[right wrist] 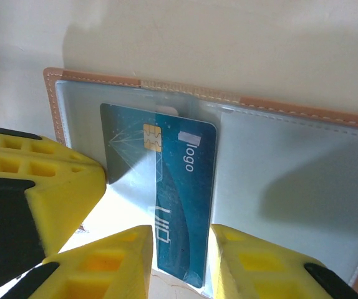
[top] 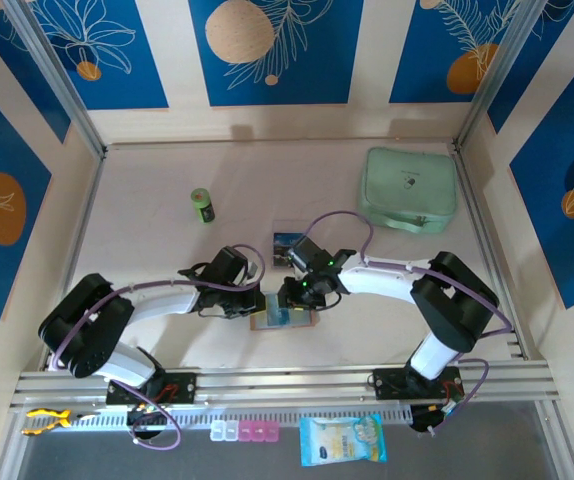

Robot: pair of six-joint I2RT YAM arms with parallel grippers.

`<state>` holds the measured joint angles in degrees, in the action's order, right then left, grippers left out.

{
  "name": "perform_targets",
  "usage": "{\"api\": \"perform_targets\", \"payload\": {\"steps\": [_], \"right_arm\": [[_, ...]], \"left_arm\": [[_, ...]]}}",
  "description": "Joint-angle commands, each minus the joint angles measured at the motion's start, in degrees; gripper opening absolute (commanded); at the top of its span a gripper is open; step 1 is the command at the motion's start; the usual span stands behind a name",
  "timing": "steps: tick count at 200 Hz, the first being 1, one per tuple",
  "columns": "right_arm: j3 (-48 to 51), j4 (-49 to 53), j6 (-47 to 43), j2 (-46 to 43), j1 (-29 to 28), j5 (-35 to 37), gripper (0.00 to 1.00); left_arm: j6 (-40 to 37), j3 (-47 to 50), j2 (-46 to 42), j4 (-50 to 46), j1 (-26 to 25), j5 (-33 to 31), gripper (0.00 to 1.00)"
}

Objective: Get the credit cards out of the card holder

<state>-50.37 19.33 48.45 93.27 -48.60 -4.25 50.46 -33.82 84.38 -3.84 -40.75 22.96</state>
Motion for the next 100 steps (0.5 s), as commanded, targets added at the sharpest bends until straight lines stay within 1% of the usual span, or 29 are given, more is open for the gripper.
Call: {"api": "perform_targets", "payload": {"steps": [1, 24, 82, 100], "right_arm": [[0.2, 0.5, -0.1, 1.1, 0.3, -0.4, 0.30], [0.9, -1.4, 0.5, 2.0, 0.3, -1.8, 0.30], [0.9, -2.1, 1.2, 2.9, 0.2, -2.7, 0.30], [1.2, -3.1, 1.4, 2.7, 0.3, -3.6, 0.28]], "left_arm": [[-1.4, 0.2, 1.0, -1.1, -0.3, 0.2, 0.05], [-1.4, 0.2, 1.0, -1.0, -0.3, 0.1, 0.05], [-1.3, 0.7, 1.2, -0.8, -0.3, 0.1, 0.05], [-1.3, 0.8, 1.1, -0.8, -0.3, 0.1, 0.04]]}}
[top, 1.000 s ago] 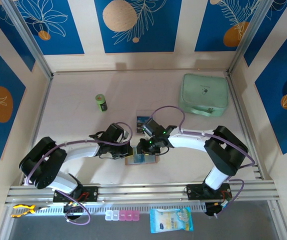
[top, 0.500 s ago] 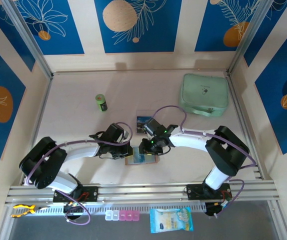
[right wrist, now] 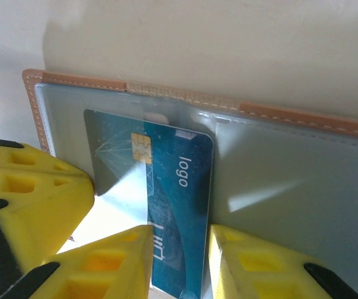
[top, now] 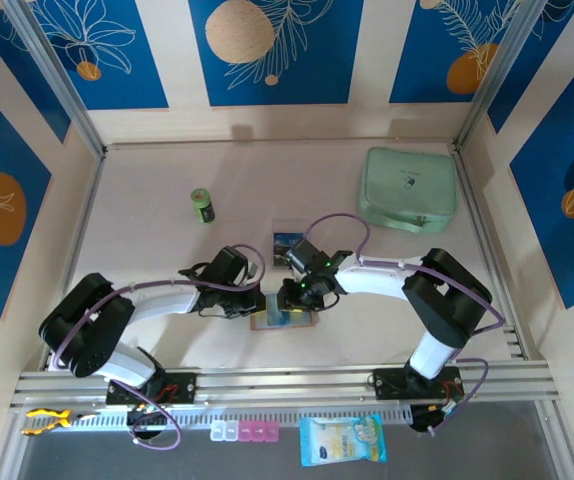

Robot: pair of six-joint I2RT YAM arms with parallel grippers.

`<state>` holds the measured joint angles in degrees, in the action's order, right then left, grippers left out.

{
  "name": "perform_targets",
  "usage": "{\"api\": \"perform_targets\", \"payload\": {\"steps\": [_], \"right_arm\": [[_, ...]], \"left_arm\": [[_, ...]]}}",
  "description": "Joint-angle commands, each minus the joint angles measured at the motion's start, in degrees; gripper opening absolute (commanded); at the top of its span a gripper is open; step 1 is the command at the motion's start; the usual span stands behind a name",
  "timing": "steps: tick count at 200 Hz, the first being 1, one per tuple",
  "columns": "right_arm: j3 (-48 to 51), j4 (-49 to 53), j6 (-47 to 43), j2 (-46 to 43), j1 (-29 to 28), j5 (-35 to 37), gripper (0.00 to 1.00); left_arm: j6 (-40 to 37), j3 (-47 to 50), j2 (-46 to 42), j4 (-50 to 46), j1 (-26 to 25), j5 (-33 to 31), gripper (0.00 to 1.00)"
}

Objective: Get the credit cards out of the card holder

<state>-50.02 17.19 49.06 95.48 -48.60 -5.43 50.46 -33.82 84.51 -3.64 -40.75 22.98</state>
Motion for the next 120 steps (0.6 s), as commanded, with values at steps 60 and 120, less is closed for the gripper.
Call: {"api": "perform_targets", "payload": {"steps": [60, 120], "right_arm": [[3.4, -6.8, 3.4, -2.2, 1.2, -5.8, 0.23], [4.5, -6.0, 3.3, -4.1, 1.8, -4.8, 0.16]], "left_arm": [[-1.3, 0.5, 1.2, -1.2, -0.3, 0.0, 0.04], [-1.2, 0.3, 1.2, -1.0, -0.3, 0.0, 0.04]]}}
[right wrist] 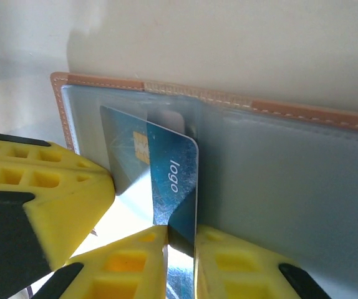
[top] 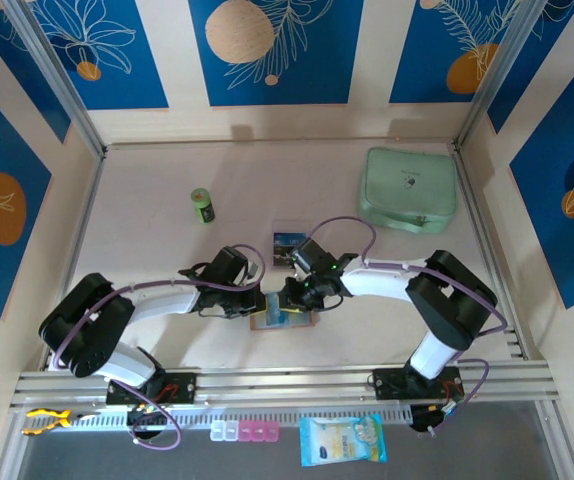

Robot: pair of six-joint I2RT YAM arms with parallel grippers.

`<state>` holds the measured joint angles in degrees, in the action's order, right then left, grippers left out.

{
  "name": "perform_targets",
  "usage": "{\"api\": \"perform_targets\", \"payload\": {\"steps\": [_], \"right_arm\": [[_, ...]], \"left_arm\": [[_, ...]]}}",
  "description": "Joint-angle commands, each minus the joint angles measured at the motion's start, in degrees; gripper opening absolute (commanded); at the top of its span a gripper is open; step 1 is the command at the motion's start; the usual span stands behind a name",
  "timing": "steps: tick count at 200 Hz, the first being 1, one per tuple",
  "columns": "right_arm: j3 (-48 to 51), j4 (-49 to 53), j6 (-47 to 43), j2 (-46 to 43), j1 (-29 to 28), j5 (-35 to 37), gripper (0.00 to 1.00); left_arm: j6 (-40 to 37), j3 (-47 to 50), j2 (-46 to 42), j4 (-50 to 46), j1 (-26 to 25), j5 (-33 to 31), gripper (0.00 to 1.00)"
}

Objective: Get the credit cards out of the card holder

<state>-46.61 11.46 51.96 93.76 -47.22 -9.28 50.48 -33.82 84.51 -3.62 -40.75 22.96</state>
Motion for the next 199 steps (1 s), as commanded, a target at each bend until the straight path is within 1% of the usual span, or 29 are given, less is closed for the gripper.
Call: {"api": "perform_targets", "payload": {"steps": [1, 50, 117, 159, 199], "right_arm": [[1.1, -0.3, 0.4, -2.4, 0.4, -0.9, 0.16], [1.4, 1.7, -1.2, -3.8, 1.7, -0.8, 0.13], [-0.8, 8.4, -4.4, -5.6, 1.8, 2.8, 0.09], [-1.9, 10.7, -5.6, -6.8, 1.7, 4.1, 0.05], [-3.2, 13.0, -6.9, -7.7, 1.8, 5.5, 0.04]], "left_arm": [[-1.2, 0.3, 1.2, -1.0, -0.3, 0.0, 0.04], [-1.0, 0.7, 0.9, -0.9, -0.3, 0.0, 0.04], [-1.0, 0.8, 0.3, -1.1, -0.3, -0.3, 0.04], [-0.9, 1.0, -0.3, -1.0, -0.3, -0.3, 0.04], [-0.8, 1.1, -1.1, -0.9, -0.3, -0.4, 0.05]]}}
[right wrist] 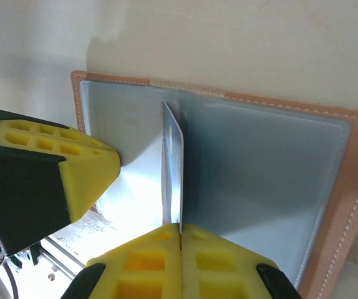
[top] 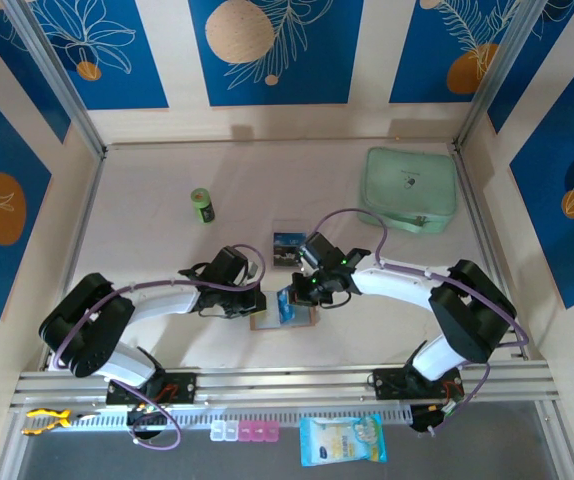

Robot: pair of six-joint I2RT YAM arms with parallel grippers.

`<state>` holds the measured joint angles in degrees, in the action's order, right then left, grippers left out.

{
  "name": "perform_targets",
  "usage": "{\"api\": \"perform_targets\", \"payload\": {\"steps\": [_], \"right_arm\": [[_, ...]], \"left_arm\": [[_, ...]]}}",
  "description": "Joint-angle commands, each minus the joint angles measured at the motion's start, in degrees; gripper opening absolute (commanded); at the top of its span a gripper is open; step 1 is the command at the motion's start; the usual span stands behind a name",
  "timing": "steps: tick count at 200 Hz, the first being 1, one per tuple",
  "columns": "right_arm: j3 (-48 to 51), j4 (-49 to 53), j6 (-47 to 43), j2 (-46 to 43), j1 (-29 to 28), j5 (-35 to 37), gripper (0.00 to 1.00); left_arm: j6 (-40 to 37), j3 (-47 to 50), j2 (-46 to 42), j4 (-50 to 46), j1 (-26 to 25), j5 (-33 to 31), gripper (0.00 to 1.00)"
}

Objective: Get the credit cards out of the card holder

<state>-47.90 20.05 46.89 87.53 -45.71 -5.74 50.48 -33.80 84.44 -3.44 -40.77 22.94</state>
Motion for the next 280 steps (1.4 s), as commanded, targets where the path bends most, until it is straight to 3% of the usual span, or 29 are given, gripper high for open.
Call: {"api": "perform_targets", "payload": {"steps": [1, 69, 142, 183, 245, 261, 280], "right_arm": [[-1.9, 4.4, -1.8, -1.5, 0.3, 2.0, 0.04], [-5.0, 8.7, -7.1, -3.1, 0.5, 4.7, 0.03], [-12.8, 19.4, -25.1, -1.2, 3.2, 7.9, 0.00], [-15.9, 22.0, -39.7, -0.5, 5.4, 5.1, 0.00], [-20.7, 25.1, -72.7, -0.5, 9.3, -6.2, 0.00], [-21.7, 25.8, -80.8, -0.4, 10.2, -5.6, 0.00], [-24.9, 26.3, -84.5, 1.2, 11.5, -4.3, 0.00]], "left_arm": [[-0.8, 1.1, -1.0, -1.0, -0.3, -0.4, 0.05], [-0.4, 1.4, -3.3, -0.8, -0.2, -0.6, 0.08], [-0.7, 2.0, -7.1, -2.4, 0.2, -2.2, 0.10], [-1.0, 1.9, -8.8, -3.2, 0.5, -2.4, 0.09], [-1.5, 2.2, -12.3, -5.8, 0.8, -3.0, 0.09], [-1.5, 2.5, -13.7, -6.9, 0.9, -3.4, 0.09], [-1.4, 2.9, -15.3, -8.0, 1.0, -4.0, 0.09]]}}
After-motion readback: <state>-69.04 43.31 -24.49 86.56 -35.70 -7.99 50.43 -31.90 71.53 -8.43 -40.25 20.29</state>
